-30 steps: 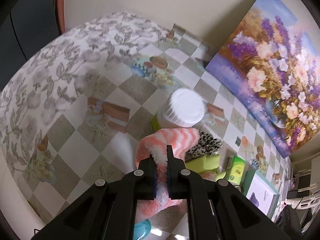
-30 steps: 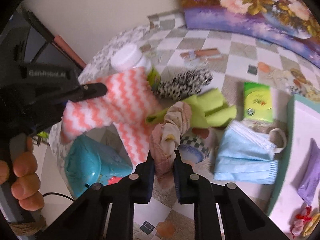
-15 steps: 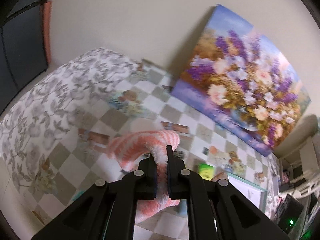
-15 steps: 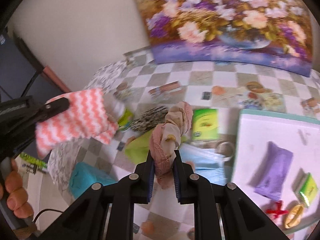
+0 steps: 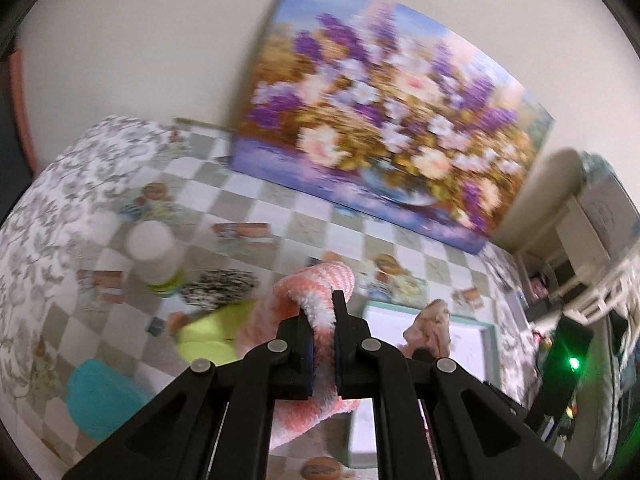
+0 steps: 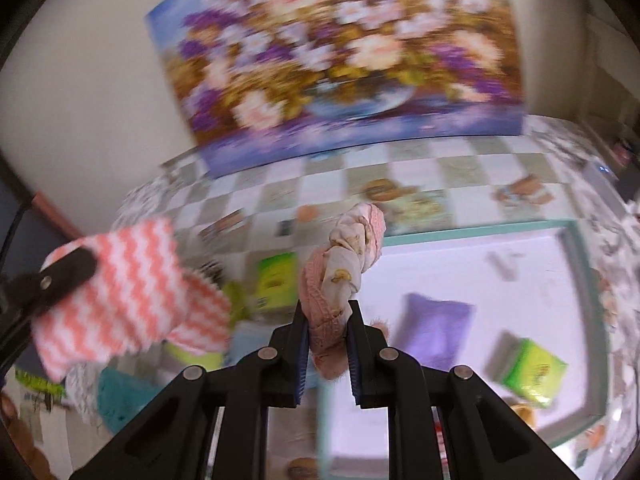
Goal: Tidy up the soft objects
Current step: 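Carry the towel and pink cloth over the tray and release both, then grasp the lime-green cloth with the left tool while the right tool grasps the blue mask, then carry the green cloth and blue mask into the tray and release both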
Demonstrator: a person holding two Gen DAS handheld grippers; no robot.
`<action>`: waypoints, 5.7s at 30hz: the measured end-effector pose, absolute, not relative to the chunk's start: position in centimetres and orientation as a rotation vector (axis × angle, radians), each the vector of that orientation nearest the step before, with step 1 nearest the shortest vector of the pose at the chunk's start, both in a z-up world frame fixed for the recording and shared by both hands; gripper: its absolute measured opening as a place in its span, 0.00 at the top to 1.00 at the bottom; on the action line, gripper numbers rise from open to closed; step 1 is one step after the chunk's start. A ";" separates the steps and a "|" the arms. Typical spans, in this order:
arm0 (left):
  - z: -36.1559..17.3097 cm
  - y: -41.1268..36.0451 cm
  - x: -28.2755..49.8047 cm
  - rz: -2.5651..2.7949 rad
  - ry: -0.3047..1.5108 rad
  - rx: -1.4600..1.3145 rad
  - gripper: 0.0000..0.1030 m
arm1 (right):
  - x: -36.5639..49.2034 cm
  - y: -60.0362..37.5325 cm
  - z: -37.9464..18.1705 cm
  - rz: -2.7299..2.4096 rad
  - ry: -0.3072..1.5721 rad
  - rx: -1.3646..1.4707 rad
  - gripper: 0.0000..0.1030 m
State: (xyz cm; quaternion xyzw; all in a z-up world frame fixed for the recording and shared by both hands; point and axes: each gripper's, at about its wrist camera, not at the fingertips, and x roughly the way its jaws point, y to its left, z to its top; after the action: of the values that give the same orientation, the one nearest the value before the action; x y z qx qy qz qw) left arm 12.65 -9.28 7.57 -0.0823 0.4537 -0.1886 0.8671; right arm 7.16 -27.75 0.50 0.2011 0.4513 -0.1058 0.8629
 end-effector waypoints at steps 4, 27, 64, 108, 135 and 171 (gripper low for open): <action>8.1 -13.1 11.4 -0.504 0.949 -0.131 0.93 | 5.9 -31.5 0.1 -0.356 0.950 0.431 0.83; -2.2 -24.5 11.7 -0.614 1.138 0.060 0.58 | 3.2 -40.3 -4.0 -0.582 1.038 0.529 0.65; -9.3 -4.8 21.9 -0.106 1.404 -0.077 0.23 | 12.7 -18.6 -8.5 0.003 1.265 0.244 0.36; -8.9 -7.0 20.5 -0.194 1.378 -0.128 0.91 | 11.9 -19.2 -6.9 -0.013 1.214 0.225 0.79; 4.9 -11.2 15.2 -0.526 1.062 -0.175 0.92 | 3.5 -34.6 1.8 -0.537 0.953 0.436 0.79; -1.5 -23.9 11.3 -0.699 1.223 0.052 0.44 | 0.1 -42.6 -4.1 -0.741 1.080 0.520 0.43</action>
State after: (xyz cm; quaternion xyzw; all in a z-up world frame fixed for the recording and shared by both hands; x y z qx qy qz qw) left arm 11.34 -23.87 -1.52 0.0239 0.5622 -0.3211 0.7617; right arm 0.07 -42.65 -4.07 0.2392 0.4966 -0.3406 0.7617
